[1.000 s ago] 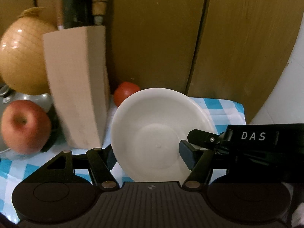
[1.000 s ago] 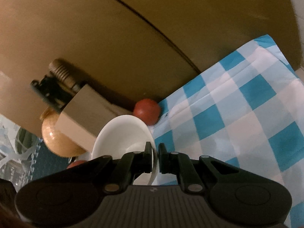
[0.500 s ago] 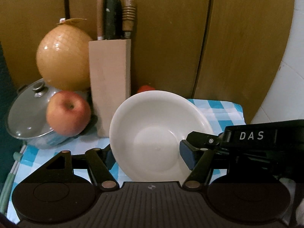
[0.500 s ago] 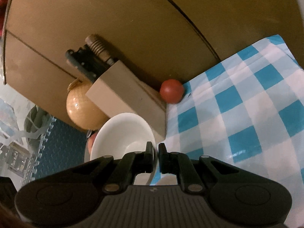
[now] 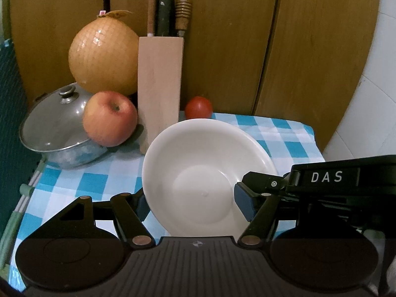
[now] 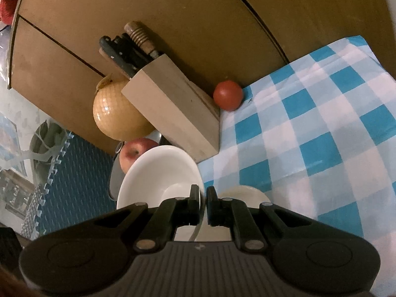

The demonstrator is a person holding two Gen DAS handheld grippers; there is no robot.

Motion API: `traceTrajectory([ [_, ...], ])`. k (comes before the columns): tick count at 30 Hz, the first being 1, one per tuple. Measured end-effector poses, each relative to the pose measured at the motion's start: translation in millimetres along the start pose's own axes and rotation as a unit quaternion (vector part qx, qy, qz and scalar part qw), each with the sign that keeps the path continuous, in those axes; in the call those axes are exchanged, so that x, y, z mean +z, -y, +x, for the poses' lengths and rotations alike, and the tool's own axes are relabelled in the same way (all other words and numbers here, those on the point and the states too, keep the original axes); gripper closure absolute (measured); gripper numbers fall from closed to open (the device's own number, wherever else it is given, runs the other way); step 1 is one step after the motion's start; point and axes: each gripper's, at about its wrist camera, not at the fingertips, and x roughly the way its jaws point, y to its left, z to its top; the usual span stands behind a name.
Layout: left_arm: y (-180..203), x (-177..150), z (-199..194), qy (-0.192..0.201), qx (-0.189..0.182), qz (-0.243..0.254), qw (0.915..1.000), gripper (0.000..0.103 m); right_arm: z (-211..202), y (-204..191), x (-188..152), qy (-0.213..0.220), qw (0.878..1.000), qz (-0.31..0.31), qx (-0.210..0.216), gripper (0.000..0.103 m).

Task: Organize plates and bowls
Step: 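Lift the cream bowl with the right tool and carry it toward the plate stack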

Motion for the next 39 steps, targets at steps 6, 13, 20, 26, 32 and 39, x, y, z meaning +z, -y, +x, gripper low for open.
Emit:
traceTrajectory([
  [6, -1.2, -2.5, -2.4, 0.002, -0.001, -0.001, 1.0, 0.029, -2.7, -1.6, -2.6, -0.002, 1.0, -0.004, -0.002, 0.093],
  [13, -2.0, -5.8, -0.7, -0.005, -0.003, -0.005, 1.0, 0.029, -2.3, -1.4, -6.3, -0.01, 1.0, -0.006, -0.011, 0.093],
  [20, -1.2, -13.5, 1.4, -0.016, -0.004, -0.002, 0.9999, 0.029, -0.6, 0.4, -13.2, -0.02, 0.999, -0.01, -0.024, 0.093],
  [26, -1.7, -19.9, 2.1, -0.026, -0.005, -0.003, 0.9996, 0.029, -0.2, 1.6, -18.0, -0.027, 0.999, -0.012, -0.033, 0.093],
  [32, -1.6, -22.1, 2.2, -0.03, -0.004, 0.003, 0.9995, 0.027, -1.6, 1.0, -20.9, -0.026, 0.999, -0.018, -0.044, 0.093],
  [39, -0.5, -25.8, 8.3, -0.042, 0.002, 0.013, 0.999, 0.022, 2.3, 2.0, -24.2, -0.025, 0.998, -0.025, -0.057, 0.091],
])
